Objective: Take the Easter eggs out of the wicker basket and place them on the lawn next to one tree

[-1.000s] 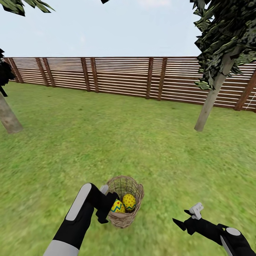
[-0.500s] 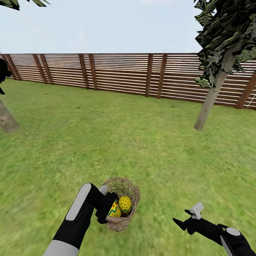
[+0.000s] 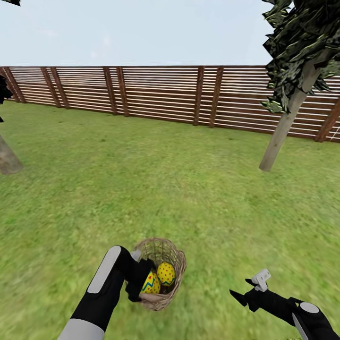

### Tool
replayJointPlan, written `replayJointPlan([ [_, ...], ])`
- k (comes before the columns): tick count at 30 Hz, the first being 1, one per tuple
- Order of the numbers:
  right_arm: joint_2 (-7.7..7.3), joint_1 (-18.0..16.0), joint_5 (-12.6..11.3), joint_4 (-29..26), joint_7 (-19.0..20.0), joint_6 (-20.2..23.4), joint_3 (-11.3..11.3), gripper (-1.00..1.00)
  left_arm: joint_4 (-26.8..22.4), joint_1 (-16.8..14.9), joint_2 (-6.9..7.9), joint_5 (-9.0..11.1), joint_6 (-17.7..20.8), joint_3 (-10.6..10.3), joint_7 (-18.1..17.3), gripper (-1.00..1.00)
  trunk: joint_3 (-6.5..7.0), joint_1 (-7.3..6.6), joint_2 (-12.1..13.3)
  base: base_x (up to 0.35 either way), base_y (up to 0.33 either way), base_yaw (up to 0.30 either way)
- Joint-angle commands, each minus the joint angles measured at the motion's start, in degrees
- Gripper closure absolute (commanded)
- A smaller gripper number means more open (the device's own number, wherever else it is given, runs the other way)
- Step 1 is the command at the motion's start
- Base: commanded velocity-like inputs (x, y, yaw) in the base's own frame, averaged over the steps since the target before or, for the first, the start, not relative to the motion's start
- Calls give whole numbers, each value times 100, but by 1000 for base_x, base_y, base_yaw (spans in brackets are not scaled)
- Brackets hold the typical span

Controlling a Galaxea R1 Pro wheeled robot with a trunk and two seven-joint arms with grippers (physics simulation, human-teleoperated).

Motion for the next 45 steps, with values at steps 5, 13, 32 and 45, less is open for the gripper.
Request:
replayJointPlan([
  [5,3,-3,25,-9,35,37,-14,-100,14,-2,-1,-6,24,10,49,-100,-48,0,-3,1,0,0],
  [13,6,-3,25,-5,-87,37,7,-100,-40,-4,-1,-33,48,120,33,-100,-169,66,-124,0,0,0],
  [32,6,-3,25,-1,-123,37,16,-100,330,-269,498,-18,144,126,-243,-100,-669,483,-886,0,0,0],
  [45,6,-3,26,9,-123,37,21,-100,341,-279,621,-8,152,126,-260,-100,-1011,769,-1407,0,0,0],
])
